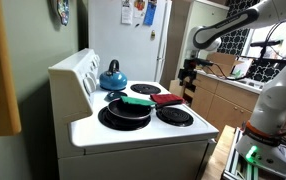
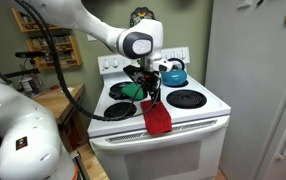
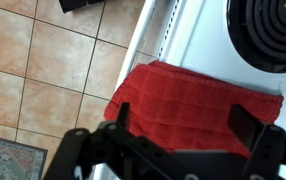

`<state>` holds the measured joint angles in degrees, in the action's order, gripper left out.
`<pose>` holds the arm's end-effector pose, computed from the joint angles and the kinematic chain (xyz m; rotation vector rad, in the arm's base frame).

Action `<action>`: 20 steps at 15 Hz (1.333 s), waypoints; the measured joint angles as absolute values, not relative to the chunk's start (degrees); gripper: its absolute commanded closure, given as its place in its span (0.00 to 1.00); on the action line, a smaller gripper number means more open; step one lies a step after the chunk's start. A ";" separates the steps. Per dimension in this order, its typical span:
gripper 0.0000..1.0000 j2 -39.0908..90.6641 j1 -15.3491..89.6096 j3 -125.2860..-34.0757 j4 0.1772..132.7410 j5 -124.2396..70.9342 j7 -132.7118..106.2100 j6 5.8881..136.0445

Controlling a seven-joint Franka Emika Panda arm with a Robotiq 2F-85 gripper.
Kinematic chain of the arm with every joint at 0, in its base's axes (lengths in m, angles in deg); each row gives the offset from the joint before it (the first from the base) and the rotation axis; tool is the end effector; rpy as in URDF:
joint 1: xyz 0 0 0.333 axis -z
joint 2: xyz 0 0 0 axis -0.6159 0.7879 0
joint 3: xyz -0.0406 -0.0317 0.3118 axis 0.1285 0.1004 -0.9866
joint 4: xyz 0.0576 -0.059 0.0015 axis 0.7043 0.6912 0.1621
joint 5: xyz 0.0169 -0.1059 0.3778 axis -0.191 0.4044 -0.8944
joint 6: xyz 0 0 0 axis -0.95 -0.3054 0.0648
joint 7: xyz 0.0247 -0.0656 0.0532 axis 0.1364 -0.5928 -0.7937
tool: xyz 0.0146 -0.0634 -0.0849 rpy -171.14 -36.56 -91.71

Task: Fold the towel over the oven door handle

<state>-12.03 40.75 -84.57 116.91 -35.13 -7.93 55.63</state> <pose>0.4156 -0.0082 0.4166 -3.0414 0.3898 0.0686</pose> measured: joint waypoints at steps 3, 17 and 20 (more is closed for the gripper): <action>0.00 -12.03 40.74 -84.57 116.91 -35.13 -7.93 55.63; 0.00 -6.11 41.04 -84.93 110.48 -35.19 -2.70 57.62; 0.00 -3.22 40.58 -85.37 108.00 -35.20 -1.08 57.62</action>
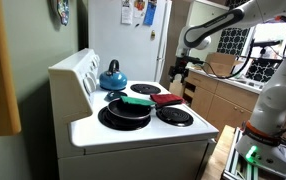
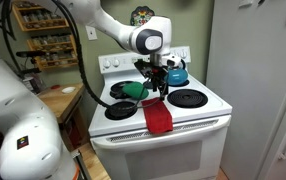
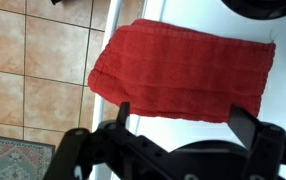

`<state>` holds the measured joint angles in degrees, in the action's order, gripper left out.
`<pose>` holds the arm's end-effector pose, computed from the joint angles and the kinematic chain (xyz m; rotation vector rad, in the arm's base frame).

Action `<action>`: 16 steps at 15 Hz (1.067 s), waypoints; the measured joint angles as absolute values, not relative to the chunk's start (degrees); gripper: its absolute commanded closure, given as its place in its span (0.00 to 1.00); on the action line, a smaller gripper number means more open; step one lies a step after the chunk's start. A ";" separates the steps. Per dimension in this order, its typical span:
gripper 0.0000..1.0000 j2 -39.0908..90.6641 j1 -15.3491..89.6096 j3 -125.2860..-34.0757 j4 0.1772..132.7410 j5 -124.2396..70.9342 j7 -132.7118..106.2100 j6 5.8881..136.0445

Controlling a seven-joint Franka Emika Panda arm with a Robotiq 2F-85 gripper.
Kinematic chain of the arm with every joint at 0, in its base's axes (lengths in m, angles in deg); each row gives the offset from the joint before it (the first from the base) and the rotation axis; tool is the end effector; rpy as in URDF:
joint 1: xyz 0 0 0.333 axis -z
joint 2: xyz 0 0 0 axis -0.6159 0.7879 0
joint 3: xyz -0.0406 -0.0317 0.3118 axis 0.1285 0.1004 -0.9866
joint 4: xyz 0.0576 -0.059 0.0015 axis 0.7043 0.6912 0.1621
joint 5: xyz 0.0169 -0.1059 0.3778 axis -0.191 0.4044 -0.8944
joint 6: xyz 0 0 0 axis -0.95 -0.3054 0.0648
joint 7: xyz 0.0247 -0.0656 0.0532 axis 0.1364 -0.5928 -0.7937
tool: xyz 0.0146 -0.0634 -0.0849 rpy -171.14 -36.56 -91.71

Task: Fold the towel over the oven door handle

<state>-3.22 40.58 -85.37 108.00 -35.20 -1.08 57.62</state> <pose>0.4700 -0.0021 0.4224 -3.0163 0.5474 0.0209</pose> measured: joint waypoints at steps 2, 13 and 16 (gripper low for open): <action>0.00 -3.40 40.65 -85.28 108.01 -35.19 -1.11 57.62; 0.00 1.42 37.46 -88.70 103.25 -36.34 5.53 57.48; 0.00 5.91 36.22 -90.32 101.20 -34.45 11.78 57.50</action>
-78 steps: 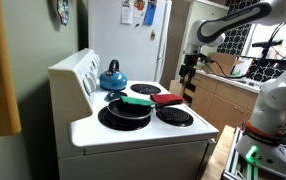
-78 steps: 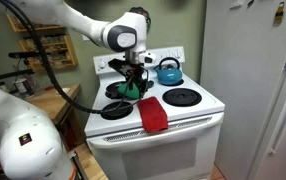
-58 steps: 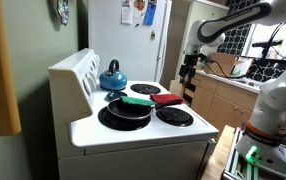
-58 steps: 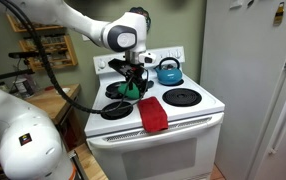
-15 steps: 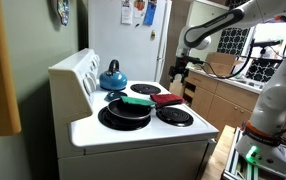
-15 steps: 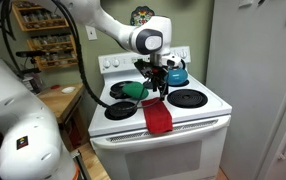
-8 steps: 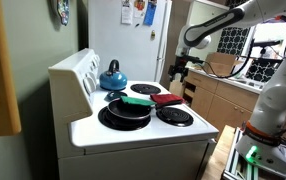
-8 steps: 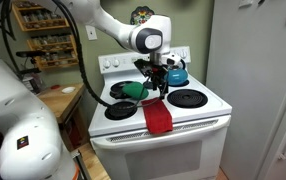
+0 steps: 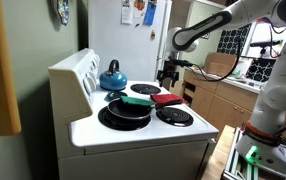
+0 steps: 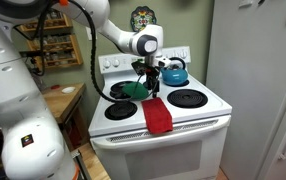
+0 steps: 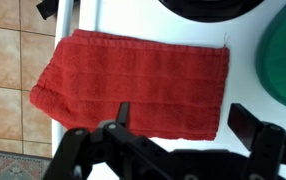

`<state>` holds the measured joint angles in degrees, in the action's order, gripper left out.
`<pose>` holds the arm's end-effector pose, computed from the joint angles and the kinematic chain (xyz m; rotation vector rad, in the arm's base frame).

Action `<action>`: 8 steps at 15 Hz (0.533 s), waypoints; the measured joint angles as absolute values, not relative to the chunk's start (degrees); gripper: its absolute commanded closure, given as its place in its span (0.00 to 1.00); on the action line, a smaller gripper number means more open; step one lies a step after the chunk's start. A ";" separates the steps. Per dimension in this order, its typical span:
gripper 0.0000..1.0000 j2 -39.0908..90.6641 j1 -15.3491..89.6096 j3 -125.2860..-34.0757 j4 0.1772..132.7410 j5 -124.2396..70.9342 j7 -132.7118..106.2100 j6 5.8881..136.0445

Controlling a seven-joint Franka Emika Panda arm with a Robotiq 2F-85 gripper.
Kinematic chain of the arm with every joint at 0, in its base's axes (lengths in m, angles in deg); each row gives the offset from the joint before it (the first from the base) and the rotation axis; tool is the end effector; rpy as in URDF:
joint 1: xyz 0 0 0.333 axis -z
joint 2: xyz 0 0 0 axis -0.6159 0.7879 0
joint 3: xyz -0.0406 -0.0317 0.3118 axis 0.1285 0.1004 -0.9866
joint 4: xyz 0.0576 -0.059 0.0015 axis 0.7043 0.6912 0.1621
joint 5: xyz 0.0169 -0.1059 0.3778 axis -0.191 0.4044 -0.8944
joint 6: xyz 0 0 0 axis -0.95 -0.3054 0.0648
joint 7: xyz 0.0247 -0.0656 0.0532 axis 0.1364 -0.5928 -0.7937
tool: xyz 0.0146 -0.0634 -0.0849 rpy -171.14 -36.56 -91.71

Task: Fold the towel over the oven door handle

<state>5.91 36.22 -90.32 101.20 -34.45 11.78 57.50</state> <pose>0.5051 0.0796 0.3976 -3.0275 0.6378 0.1000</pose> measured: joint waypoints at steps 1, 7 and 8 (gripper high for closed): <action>0.00 7.46 35.86 -90.53 100.57 -33.17 13.88 57.51; 0.00 15.41 33.89 -90.53 96.17 -26.87 22.31 58.80; 0.00 16.35 33.65 -90.47 95.39 -26.53 22.95 59.42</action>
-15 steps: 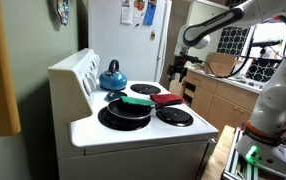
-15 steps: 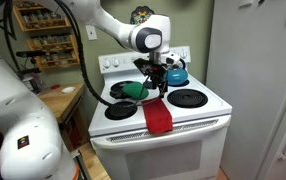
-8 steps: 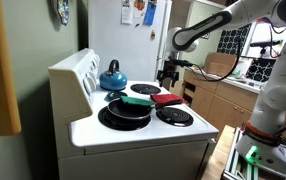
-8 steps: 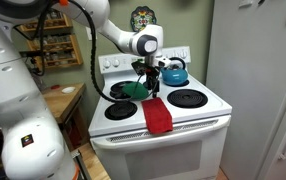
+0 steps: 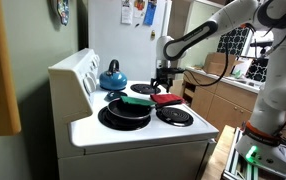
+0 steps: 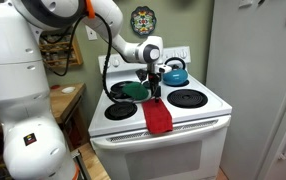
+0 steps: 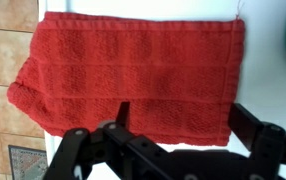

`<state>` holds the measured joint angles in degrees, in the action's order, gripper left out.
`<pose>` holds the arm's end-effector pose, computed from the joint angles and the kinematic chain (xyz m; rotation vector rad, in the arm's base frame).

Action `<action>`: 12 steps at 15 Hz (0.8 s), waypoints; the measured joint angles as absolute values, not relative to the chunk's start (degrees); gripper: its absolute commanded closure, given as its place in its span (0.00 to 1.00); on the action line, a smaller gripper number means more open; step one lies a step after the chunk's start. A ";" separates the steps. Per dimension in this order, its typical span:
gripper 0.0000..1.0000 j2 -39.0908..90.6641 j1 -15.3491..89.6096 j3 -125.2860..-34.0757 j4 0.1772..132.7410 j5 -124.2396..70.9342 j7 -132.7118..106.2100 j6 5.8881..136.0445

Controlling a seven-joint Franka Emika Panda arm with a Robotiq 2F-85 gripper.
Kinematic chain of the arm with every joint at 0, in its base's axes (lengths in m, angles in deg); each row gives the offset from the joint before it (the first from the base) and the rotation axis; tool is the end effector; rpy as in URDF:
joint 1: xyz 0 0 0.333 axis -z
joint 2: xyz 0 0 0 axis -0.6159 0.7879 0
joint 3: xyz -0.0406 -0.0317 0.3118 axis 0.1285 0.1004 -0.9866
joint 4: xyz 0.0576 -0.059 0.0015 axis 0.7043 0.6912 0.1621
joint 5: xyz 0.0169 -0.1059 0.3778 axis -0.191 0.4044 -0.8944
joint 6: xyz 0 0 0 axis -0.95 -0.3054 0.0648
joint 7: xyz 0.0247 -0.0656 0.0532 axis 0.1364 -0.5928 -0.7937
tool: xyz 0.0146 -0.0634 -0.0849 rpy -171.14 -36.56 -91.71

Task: Fold the towel over the oven door handle

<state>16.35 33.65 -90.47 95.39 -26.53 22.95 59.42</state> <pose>0.5402 0.1039 0.3486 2.9831 -0.7392 -0.1077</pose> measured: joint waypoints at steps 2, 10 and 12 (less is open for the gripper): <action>0.00 17.96 33.11 -90.20 93.95 -26.18 23.95 60.73; 0.61 21.56 31.84 -89.27 91.00 -26.16 24.18 62.35; 0.77 22.02 31.58 -89.09 90.76 -26.16 24.18 62.35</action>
